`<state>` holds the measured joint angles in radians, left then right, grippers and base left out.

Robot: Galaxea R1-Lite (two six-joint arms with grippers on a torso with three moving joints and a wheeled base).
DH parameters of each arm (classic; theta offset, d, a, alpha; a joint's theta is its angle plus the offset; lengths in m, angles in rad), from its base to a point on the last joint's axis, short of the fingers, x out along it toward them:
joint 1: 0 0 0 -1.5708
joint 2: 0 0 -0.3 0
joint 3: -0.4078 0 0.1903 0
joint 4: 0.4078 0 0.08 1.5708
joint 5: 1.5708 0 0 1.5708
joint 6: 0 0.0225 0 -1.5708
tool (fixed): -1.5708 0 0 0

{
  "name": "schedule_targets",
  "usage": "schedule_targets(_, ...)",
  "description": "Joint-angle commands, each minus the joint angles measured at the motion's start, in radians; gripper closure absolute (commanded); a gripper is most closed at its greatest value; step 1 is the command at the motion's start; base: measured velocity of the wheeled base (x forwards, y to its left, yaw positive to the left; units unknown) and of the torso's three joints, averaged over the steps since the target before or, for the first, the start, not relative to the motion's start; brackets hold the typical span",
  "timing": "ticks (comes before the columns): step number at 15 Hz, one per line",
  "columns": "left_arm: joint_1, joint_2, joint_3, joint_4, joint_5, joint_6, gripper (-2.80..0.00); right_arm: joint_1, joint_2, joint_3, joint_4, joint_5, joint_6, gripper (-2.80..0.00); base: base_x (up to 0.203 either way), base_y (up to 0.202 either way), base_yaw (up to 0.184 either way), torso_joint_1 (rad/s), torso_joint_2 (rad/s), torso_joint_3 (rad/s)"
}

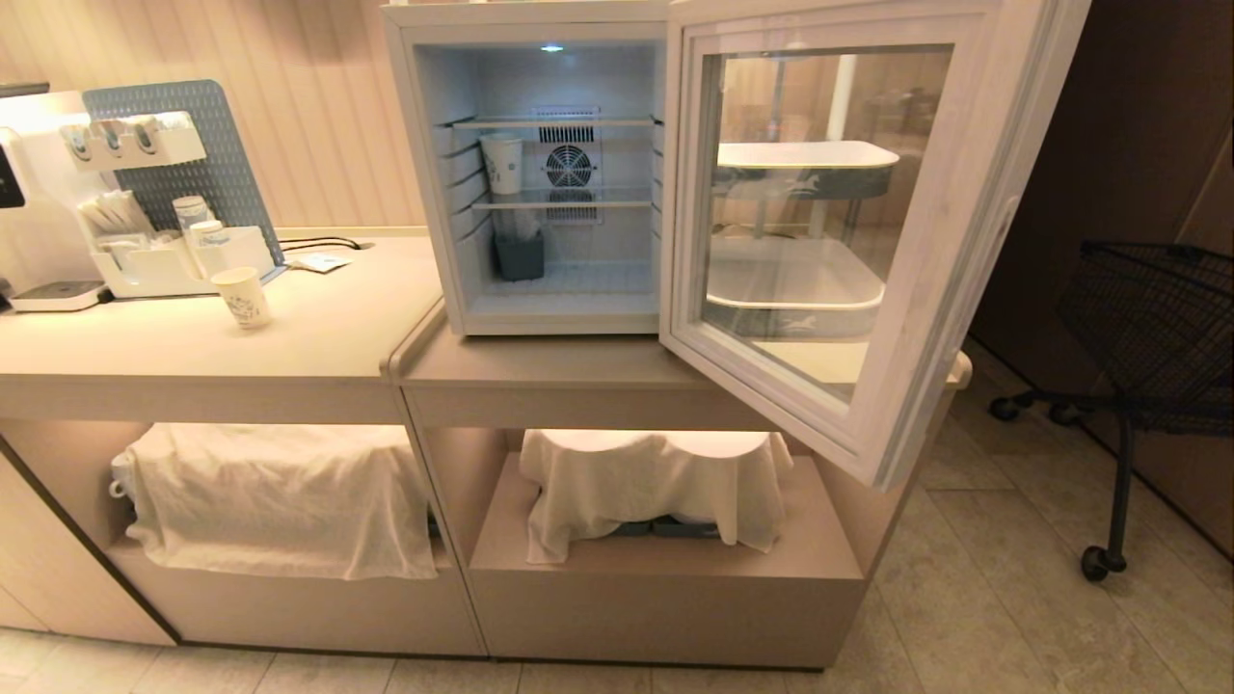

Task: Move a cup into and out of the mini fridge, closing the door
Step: Close the freezer door

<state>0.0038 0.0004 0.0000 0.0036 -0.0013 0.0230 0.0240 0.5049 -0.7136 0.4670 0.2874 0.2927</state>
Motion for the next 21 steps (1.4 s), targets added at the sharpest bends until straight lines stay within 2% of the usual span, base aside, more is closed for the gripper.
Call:
schedule_targets(1, 0.001, 0.0, 0.0, -0.001, 0.0, 0.0, 0.0, 0.004, 0.288, -0.144, 0.001, 0.052, 0.049, 0.0, 0.0, 0.0, 0.0, 0.0, 0.0, 0.0)
schedule_targets(4, 0.001, 0.0, 0.0, -0.001, 0.0, 0.0, 0.0, 0.006, 0.532, -0.327, -0.021, 0.064, 0.117, 0.0, 0.0, 0.0, 0.0, 0.0, 0.0, 0.0)
schedule_targets(7, 0.001, 0.0, 0.0, -0.001, 0.0, 0.0, 0.0, -0.024, 0.714, -0.421, -0.057, -0.061, 0.143, 0.0, 0.0, 0.0, 0.0, 0.0, 0.0, 0.0)
schedule_targets(9, 0.001, 0.0, 0.001, -0.001, 0.0, 0.0, 0.0, -0.076, 0.81, -0.433, -0.14, -0.16, 0.108, 0.0, 0.0, 0.0, 0.0, 0.0, 0.0, 0.0)
schedule_targets(11, 0.001, 0.0, 0.001, -0.001, 0.0, 0.0, 0.0, -0.115, 0.9, -0.438, -0.246, -0.312, 0.033, 0.0, 0.0, 0.0, 0.0, 0.0, 0.0, 0.0)
schedule_targets(14, 0.001, 0.0, 0.0, -0.001, 0.0, 0.0, 0.0, -0.152, 1.012, -0.47, -0.343, -0.362, 0.006, 0.0, 0.0, 0.0, 0.0, 0.0, 0.0, 0.0)
schedule_targets(17, 0.001, 0.0, 0.001, -0.001, 0.0, 0.0, 0.0, -0.15, 1.144, -0.597, -0.432, -0.432, -0.009, 0.0, 0.0, 0.0, 0.0, 0.0, 0.0, 0.0)
schedule_targets(21, 0.001, 0.0, 0.0, -0.001, 0.0, 0.0, 0.0, -0.083, 1.281, -0.759, -0.638, -0.494, -0.059, 0.0, 0.0, 0.0, 0.0, 0.0, 0.0, 0.0)
